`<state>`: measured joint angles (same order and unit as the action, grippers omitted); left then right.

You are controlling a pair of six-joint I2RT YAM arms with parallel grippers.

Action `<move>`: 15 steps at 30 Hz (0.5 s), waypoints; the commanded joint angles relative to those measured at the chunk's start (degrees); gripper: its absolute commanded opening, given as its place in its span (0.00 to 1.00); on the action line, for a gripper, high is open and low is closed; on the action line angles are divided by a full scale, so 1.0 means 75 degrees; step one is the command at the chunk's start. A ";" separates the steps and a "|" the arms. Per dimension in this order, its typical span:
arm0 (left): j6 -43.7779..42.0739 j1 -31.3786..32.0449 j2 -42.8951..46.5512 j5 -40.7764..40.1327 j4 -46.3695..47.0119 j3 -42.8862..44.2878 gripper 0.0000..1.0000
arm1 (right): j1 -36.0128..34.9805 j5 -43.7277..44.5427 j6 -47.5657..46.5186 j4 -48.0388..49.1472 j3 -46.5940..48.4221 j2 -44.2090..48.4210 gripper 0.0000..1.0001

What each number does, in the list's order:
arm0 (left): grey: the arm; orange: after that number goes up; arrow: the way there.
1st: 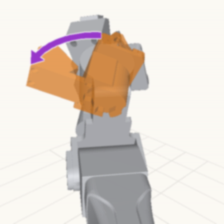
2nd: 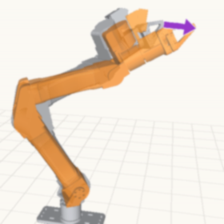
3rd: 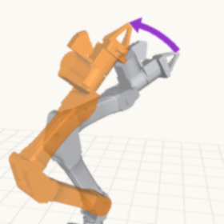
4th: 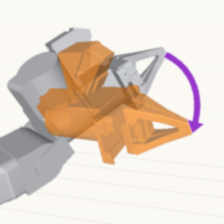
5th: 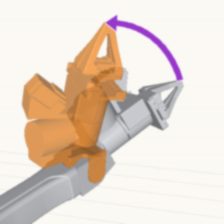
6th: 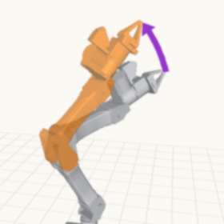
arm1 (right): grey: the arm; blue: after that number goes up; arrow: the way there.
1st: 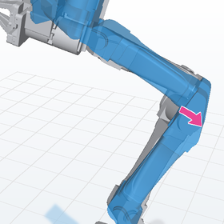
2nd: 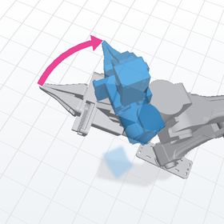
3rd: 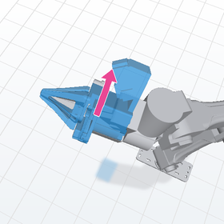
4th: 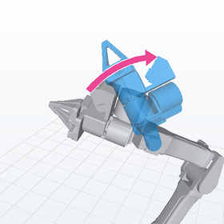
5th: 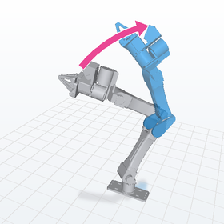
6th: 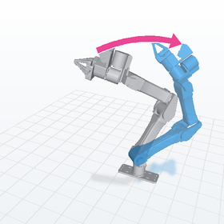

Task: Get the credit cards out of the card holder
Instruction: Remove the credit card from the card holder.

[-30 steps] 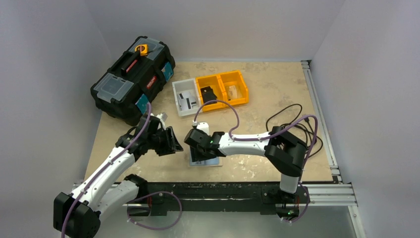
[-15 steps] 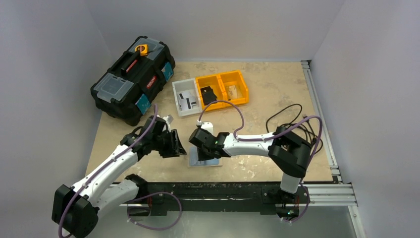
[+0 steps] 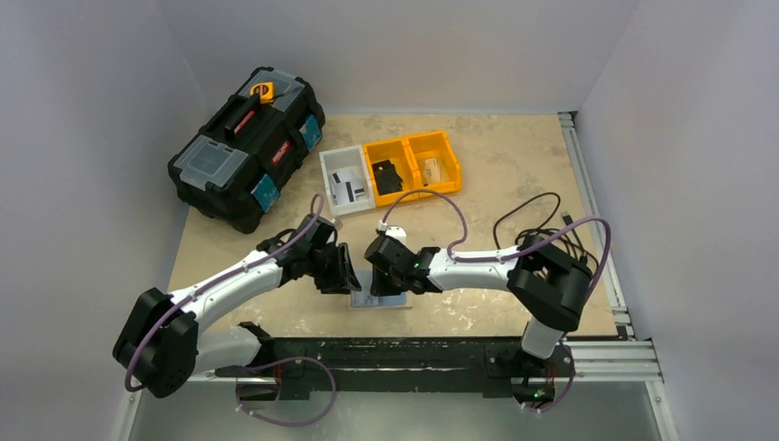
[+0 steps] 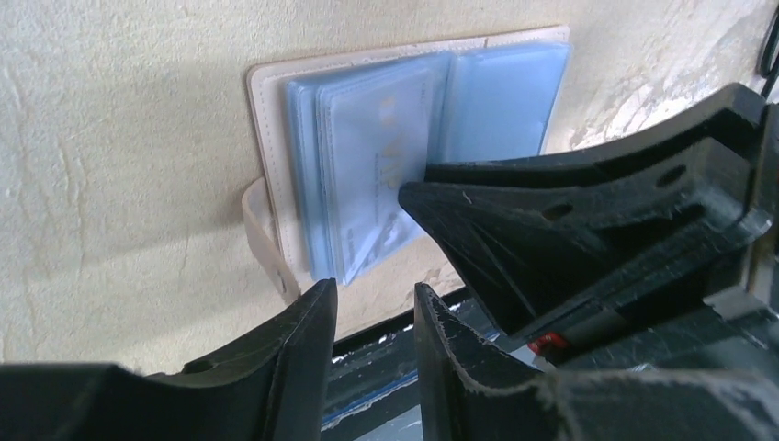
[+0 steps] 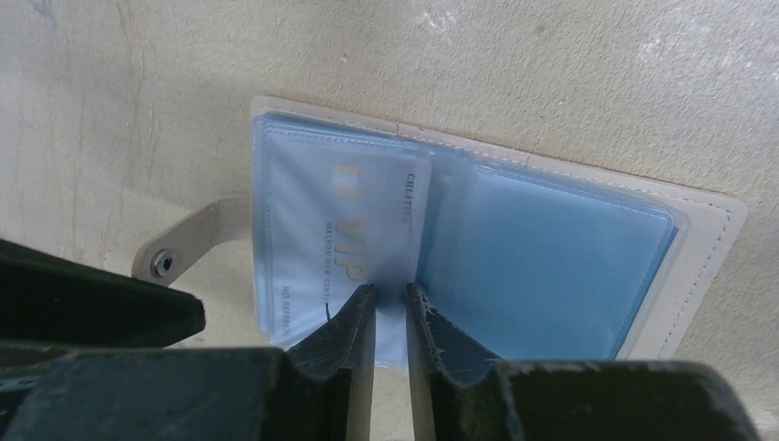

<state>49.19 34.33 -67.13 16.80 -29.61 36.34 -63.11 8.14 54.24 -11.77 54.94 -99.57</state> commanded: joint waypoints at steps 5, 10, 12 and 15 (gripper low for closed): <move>0.0201 0.0071 -0.0650 0.0178 0.1106 0.0065 0.36 | -0.0046 -0.0463 0.0144 0.0033 -0.0753 -0.0703 0.01; 0.0225 0.0076 -0.0949 0.0205 0.1325 -0.0039 0.35 | -0.0012 -0.0508 0.0160 0.0113 -0.0841 -0.0705 0.01; 0.0234 0.0084 -0.1009 0.0176 0.1350 -0.0083 0.36 | 0.0000 -0.0531 0.0157 0.0140 -0.0865 -0.0704 0.00; 0.0230 0.0084 -0.1033 0.0131 0.1358 -0.0137 0.35 | 0.0012 -0.0555 0.0148 0.0176 -0.0891 -0.0719 0.00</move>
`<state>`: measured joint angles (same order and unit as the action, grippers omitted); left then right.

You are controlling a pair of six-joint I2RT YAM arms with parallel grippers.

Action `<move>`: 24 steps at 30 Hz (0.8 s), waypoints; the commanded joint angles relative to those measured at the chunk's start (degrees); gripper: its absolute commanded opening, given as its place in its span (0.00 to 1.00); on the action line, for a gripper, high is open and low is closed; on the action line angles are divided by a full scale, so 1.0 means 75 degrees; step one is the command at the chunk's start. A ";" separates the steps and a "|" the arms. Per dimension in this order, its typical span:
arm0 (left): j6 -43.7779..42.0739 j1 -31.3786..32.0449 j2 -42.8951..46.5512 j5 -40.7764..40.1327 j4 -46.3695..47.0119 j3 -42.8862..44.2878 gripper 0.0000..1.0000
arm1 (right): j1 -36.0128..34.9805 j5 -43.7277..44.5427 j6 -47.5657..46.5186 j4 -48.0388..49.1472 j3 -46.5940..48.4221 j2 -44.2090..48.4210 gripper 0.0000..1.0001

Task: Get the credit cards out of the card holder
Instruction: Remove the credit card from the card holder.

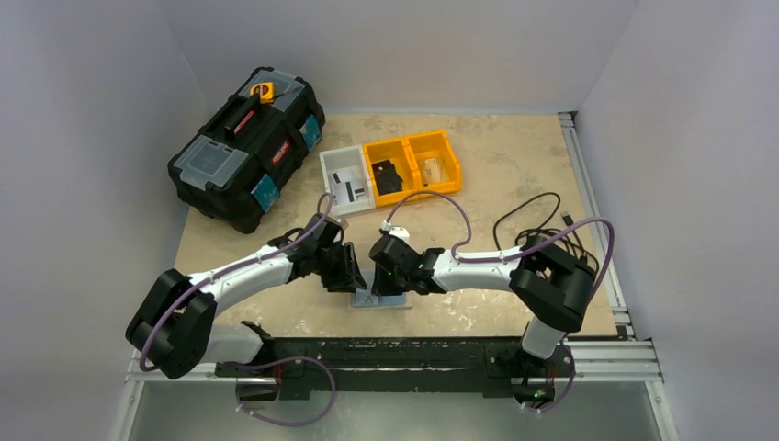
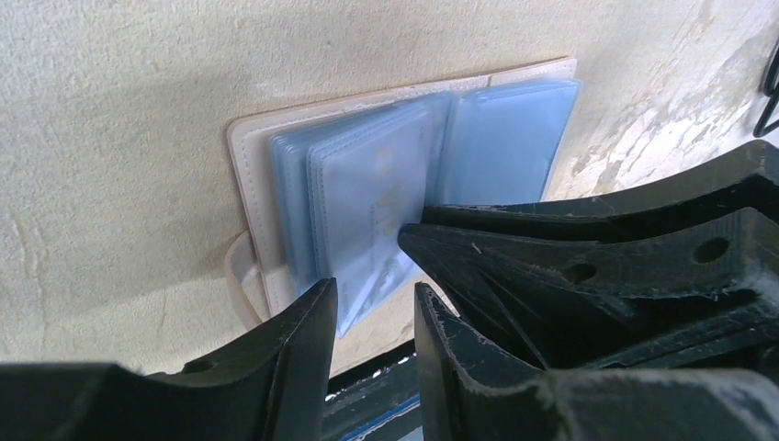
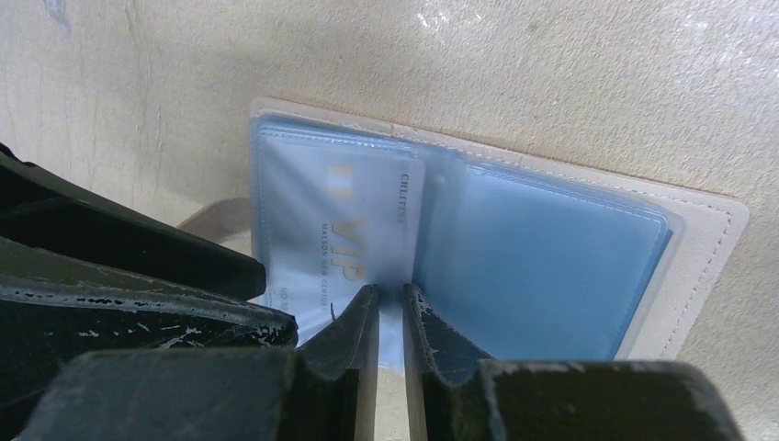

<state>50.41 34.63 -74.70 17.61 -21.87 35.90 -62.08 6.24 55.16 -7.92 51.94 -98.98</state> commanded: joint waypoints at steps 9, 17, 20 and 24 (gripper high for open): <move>0.0067 0.0035 -0.0118 -0.0030 0.0437 -0.0213 0.36 | -0.0101 -0.0338 0.0029 -0.0313 -0.0507 -0.0830 0.00; 0.0065 0.0041 -0.0251 -0.0040 0.0544 -0.0281 0.36 | -0.0089 -0.0339 0.0023 -0.0321 -0.0527 -0.0829 0.00; 0.0059 0.0035 -0.0263 -0.0077 0.0539 -0.0310 0.36 | -0.0089 -0.0340 0.0029 -0.0315 -0.0536 -0.0830 0.00; 0.0046 0.0037 -0.0286 -0.0108 0.0562 -0.0376 0.36 | -0.0078 -0.0340 0.0029 -0.0303 -0.0560 -0.0842 0.00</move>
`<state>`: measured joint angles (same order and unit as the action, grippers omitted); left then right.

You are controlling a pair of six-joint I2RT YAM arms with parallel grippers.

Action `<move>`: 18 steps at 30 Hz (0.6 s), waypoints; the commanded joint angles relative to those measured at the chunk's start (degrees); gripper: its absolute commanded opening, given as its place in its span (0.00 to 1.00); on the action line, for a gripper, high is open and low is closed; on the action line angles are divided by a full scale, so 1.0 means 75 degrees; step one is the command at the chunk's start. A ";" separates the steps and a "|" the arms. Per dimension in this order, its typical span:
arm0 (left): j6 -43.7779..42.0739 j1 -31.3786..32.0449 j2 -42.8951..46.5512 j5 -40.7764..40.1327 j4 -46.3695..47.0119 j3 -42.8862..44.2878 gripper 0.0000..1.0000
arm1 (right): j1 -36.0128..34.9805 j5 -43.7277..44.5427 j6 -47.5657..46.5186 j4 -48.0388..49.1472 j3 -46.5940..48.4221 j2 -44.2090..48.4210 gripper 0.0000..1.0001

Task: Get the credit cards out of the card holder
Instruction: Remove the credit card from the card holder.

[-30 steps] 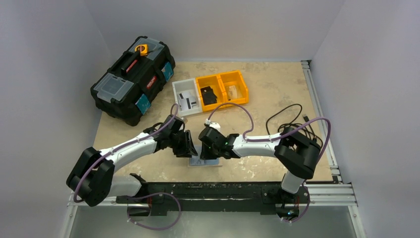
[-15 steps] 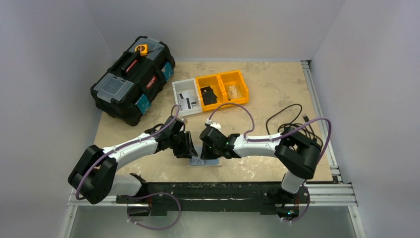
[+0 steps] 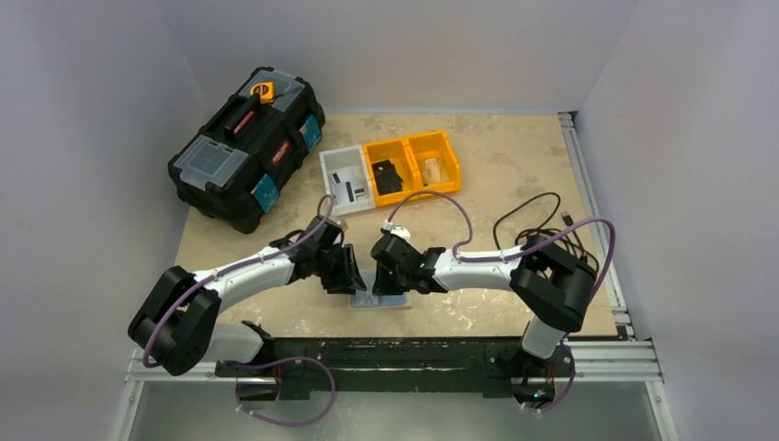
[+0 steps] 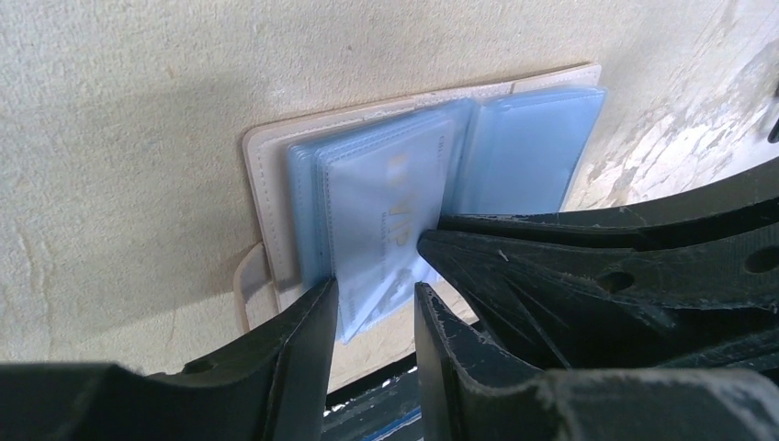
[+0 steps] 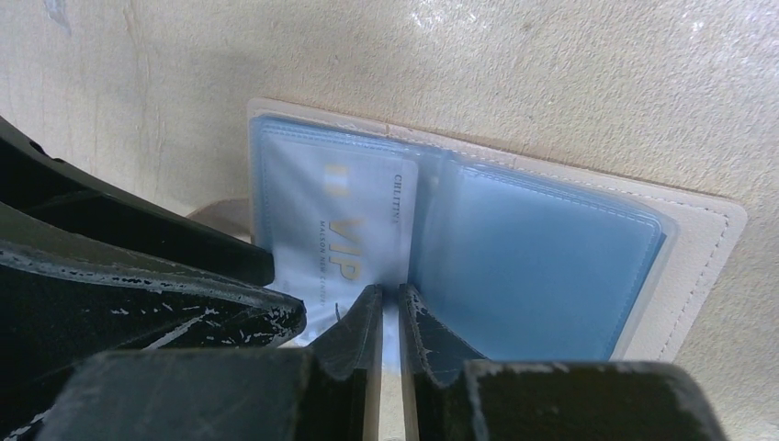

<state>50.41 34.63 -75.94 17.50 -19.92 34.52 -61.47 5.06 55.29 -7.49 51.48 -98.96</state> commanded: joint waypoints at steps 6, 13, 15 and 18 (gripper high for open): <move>0.0064 0.0042 -0.0133 -0.0049 0.0380 -0.0267 0.36 | -0.0138 -0.0194 0.0011 -0.0335 -0.0534 -0.0851 0.00; 0.0067 0.0035 -0.0129 -0.0025 0.0386 -0.0302 0.36 | -0.0118 -0.0188 0.0033 -0.0298 -0.0605 -0.0824 0.00; 0.0052 0.0035 -0.0126 -0.0018 0.0380 -0.0311 0.36 | -0.0101 -0.0182 0.0024 -0.0300 -0.0616 -0.0821 0.00; 0.0055 0.0037 -0.0113 -0.0013 0.0389 -0.0336 0.36 | -0.0077 -0.0183 0.0023 -0.0284 -0.0637 -0.0832 0.00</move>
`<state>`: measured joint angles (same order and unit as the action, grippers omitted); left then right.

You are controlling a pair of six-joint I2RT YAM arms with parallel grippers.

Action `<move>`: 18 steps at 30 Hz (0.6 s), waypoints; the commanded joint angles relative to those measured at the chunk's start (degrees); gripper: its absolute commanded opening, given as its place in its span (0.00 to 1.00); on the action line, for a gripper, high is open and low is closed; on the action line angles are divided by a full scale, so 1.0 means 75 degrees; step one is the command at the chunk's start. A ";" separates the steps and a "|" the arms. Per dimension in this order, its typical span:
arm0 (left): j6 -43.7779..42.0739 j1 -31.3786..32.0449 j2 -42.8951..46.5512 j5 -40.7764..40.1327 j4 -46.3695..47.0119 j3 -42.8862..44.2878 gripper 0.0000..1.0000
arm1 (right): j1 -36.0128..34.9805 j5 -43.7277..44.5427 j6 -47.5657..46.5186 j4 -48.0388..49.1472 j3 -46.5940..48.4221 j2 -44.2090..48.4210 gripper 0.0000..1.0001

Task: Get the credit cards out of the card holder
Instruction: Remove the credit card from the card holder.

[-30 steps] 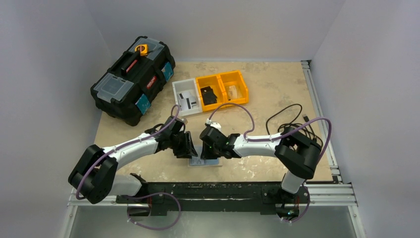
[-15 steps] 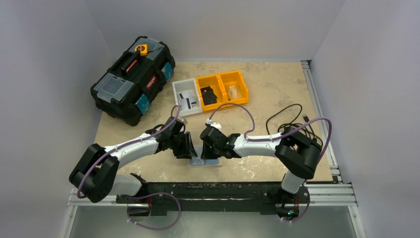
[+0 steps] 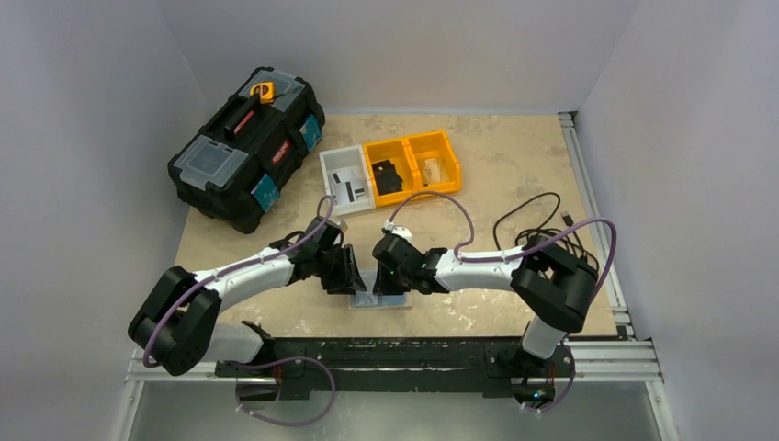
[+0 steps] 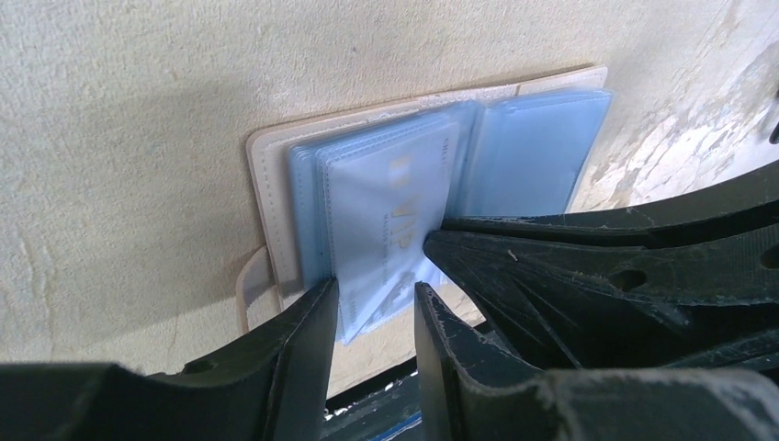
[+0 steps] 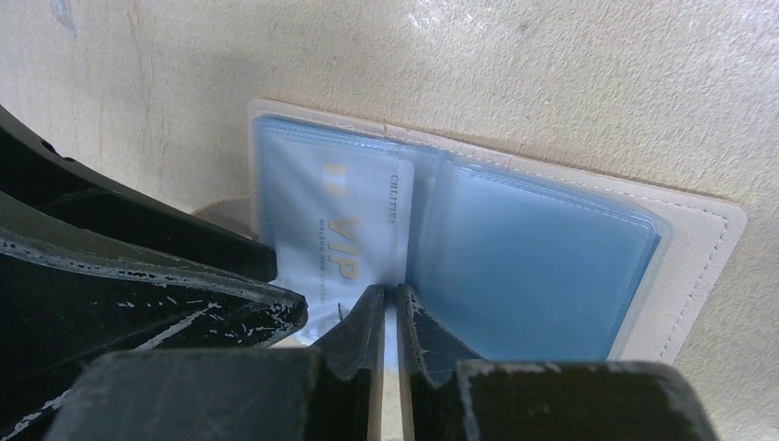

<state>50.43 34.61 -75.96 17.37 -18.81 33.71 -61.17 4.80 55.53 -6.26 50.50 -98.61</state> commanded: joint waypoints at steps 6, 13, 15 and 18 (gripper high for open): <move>0.0049 0.0048 -0.0053 -0.0016 0.0245 -0.0343 0.37 | -0.0076 -0.0159 0.0002 -0.0414 -0.0575 -0.0857 0.00; 0.0062 0.0047 0.0000 -0.0012 0.0246 -0.0347 0.37 | -0.0064 -0.0159 0.0014 -0.0398 -0.0627 -0.0853 0.00; 0.0055 0.0046 -0.0008 -0.0008 0.0243 -0.0347 0.37 | -0.0071 -0.0169 0.0014 -0.0378 -0.0657 -0.0855 0.00; 0.0049 0.0044 -0.0012 0.0005 0.0246 -0.0358 0.38 | -0.0059 -0.0180 0.0035 -0.0352 -0.0695 -0.0871 0.00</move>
<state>50.43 34.52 -75.61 17.56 -17.67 32.88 -60.62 3.79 55.75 -4.82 49.43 -98.30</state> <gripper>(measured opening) 0.375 0.029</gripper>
